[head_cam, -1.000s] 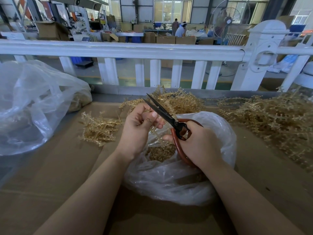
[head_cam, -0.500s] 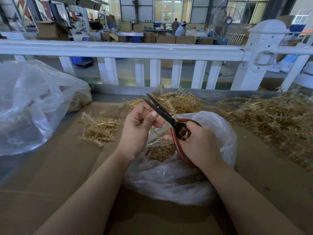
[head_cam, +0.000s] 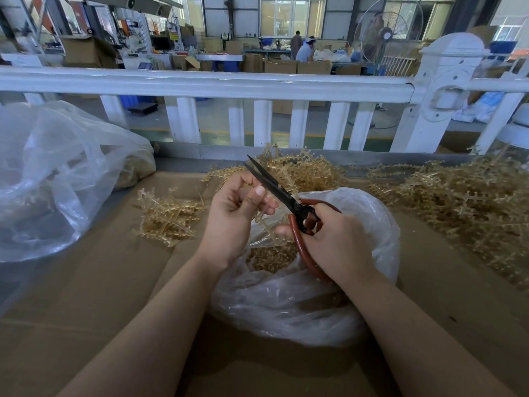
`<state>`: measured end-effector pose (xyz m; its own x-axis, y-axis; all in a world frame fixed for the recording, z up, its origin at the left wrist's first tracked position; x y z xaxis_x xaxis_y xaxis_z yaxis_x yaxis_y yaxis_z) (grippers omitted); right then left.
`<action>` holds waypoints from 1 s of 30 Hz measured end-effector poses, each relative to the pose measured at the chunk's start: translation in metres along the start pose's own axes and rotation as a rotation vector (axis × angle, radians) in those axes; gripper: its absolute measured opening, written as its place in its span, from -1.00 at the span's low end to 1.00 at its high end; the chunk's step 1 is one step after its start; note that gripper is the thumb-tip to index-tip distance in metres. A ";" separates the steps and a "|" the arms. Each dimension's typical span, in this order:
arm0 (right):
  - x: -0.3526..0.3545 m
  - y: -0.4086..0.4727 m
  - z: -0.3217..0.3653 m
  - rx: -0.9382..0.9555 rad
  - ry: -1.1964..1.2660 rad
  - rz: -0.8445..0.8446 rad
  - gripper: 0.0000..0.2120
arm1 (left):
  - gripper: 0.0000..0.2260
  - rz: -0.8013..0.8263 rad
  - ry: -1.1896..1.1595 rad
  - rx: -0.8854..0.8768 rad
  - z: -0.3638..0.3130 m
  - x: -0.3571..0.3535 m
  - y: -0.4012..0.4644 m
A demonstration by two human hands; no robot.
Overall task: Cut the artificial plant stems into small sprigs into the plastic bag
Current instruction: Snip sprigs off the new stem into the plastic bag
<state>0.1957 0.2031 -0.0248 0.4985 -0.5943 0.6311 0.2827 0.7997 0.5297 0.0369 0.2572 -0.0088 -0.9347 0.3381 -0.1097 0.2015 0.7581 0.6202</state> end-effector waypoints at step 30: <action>-0.017 0.006 -0.015 -0.446 0.644 0.333 -0.94 | -0.85 -0.008 -0.080 0.141 0.010 0.000 -0.003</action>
<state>0.2015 0.2197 -0.0411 0.9437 -0.2654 0.1975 0.2677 0.9634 0.0153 0.0393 0.2610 -0.0183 -0.9113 0.3707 -0.1792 0.2384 0.8299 0.5044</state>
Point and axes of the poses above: each hand's wrist, its own y-axis towards the middle knuckle, its own x-axis out of the back of the hand, z = x × y, the point moved 9 cm from there along y, towards the middle knuckle, and after that the axes turned 9 degrees about -x, right-handed, at the moved point
